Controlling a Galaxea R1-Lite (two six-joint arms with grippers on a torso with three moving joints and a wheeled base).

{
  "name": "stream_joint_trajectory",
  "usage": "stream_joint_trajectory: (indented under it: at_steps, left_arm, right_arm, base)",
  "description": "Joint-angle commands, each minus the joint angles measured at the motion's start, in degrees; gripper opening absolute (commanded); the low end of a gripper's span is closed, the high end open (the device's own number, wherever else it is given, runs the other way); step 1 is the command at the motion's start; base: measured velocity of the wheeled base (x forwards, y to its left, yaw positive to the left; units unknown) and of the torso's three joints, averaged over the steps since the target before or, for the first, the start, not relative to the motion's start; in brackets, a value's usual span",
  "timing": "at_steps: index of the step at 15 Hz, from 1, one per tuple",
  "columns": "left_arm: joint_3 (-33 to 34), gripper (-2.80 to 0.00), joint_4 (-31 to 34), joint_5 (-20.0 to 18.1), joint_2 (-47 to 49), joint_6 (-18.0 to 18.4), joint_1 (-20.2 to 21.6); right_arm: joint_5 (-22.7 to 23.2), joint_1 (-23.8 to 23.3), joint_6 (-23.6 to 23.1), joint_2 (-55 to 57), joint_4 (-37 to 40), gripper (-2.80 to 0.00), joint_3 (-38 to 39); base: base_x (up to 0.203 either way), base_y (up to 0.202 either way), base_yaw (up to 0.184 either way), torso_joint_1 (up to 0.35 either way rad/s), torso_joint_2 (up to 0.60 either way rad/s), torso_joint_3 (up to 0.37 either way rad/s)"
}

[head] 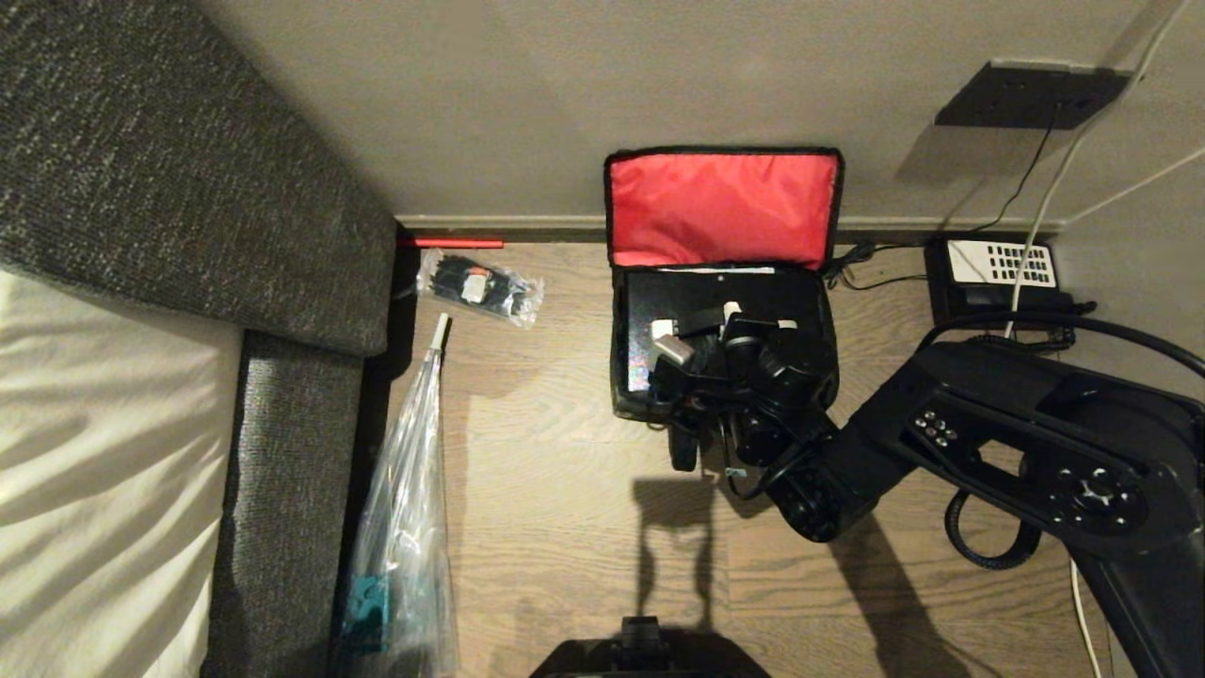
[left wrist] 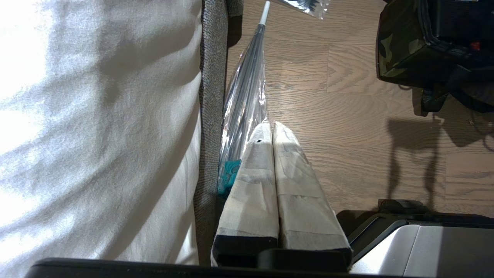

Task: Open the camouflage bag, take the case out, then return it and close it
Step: Lift the black box

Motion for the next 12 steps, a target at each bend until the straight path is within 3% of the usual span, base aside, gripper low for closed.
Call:
stream_joint_trajectory:
  at_steps: [1, 12]
  left_arm:
    - [0.0, -2.8, -0.01, 0.0, -0.09, -0.04, 0.02]
    - [0.0, -2.8, -0.01, 0.0, -0.09, -0.04, 0.02]
  right_arm:
    - [-0.88, 0.01, -0.4, -0.16, -0.44, -2.8, 0.13]
    - [-1.5, 0.36, -0.49, 0.19, 0.17, -2.8, -0.4]
  base:
    - [0.0, 0.0, 0.0, 0.0, 0.0, 0.0]
    - [0.0, 0.0, 0.0, 0.0, 0.0, 0.0]
